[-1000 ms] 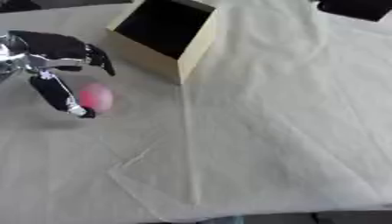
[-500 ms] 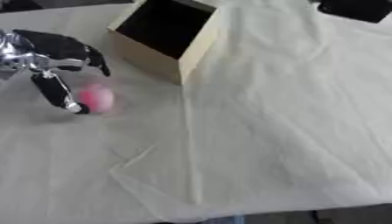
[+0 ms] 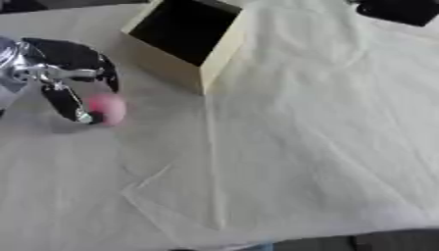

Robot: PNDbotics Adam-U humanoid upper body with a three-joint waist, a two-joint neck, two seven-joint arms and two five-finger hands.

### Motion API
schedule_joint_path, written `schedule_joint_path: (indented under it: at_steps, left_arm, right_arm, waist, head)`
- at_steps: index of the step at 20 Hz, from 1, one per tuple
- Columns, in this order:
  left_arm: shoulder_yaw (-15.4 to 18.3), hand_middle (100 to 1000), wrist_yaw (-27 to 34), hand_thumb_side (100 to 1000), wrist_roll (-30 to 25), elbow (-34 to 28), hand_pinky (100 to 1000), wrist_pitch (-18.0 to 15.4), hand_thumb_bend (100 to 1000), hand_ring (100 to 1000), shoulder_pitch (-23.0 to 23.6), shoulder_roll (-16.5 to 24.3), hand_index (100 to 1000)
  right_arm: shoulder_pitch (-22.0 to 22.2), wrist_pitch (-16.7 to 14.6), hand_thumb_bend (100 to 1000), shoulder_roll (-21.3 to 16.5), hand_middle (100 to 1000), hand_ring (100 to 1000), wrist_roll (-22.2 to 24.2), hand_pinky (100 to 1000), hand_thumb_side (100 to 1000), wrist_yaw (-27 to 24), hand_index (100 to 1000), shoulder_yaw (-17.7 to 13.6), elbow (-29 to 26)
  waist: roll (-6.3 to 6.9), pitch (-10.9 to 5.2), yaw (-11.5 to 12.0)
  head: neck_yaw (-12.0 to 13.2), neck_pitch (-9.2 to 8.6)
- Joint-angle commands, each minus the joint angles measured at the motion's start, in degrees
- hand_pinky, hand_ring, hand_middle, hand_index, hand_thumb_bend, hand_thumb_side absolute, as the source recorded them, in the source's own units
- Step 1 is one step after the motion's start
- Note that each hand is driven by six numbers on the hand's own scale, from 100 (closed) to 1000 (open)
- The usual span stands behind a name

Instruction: Pick up objects on the table and place them in the box.

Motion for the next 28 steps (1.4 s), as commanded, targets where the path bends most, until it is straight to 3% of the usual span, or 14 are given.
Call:
schedule_joint_path:
  at_steps: [1, 5, 6, 8, 17, 22, 28]
  left_arm:
    - [0.39, 629, 3.03, 100, 2.3, 0.55, 445, 1.23, 100, 599, -0.77, 0.48, 717]
    - [0.4, 592, 7.11, 100, 3.22, -0.81, 379, 3.09, 100, 553, -0.68, 1.21, 675]
    - [0.64, 591, 7.89, 153, 3.41, -1.68, 372, 3.68, 100, 549, -0.71, 1.56, 670]
    - [1.32, 581, 8.84, 100, 3.79, -3.64, 360, 4.92, 100, 539, -0.92, 2.28, 660]
    - [7.08, 545, 10.71, 100, 6.52, -9.45, 312, 7.64, 100, 503, -6.47, 2.94, 624]
    - [8.56, 541, 8.82, 100, 7.8, -7.11, 309, 6.59, 100, 499, -11.32, 0.75, 618]
    - [10.49, 538, 4.06, 100, 11.1, 0.29, 304, 4.62, 100, 493, -16.71, -4.52, 615]
  right_arm:
    - [-0.66, 0.08, 100, -0.74, 543, 730, 0.0, 877, 726, -0.67, 793, -0.89, -0.48]
    - [-0.54, 0.13, 100, -0.73, 542, 729, -0.02, 877, 726, -0.66, 793, -0.95, -0.35]
    - [-0.5, 0.13, 100, -0.74, 542, 729, -0.04, 877, 728, -0.67, 793, -0.97, -0.33]
    - [-0.44, 0.12, 100, -0.74, 542, 729, -0.07, 877, 725, -0.68, 793, -1.01, -0.33]
    - [-0.39, 0.16, 100, -0.76, 540, 727, -0.35, 877, 722, -0.67, 792, -1.23, -0.53]
    - [-0.6, 0.19, 100, -0.67, 540, 726, -0.44, 877, 721, -0.73, 792, -1.33, -0.58]
    - [-1.18, 0.16, 100, -0.33, 539, 725, -0.32, 878, 720, -1.05, 792, -1.34, -0.64]
  waist:
    - [-0.27, -1.03, -0.05]
    - [-0.24, -1.08, -0.01]
    - [-0.23, -1.09, 0.0]
    - [-0.2, -1.13, 0.02]
    - [0.05, -1.13, 0.12]
    - [0.05, -0.83, -0.28]
    - [0.06, -0.03, -1.35]
  head:
    - [0.11, -0.47]
    - [-0.01, -0.37]
    - [-0.06, -0.36]
    - [-0.07, -0.35]
    - [-0.14, -0.41]
    - [-0.31, -1.22]
    - [0.03, -2.58]
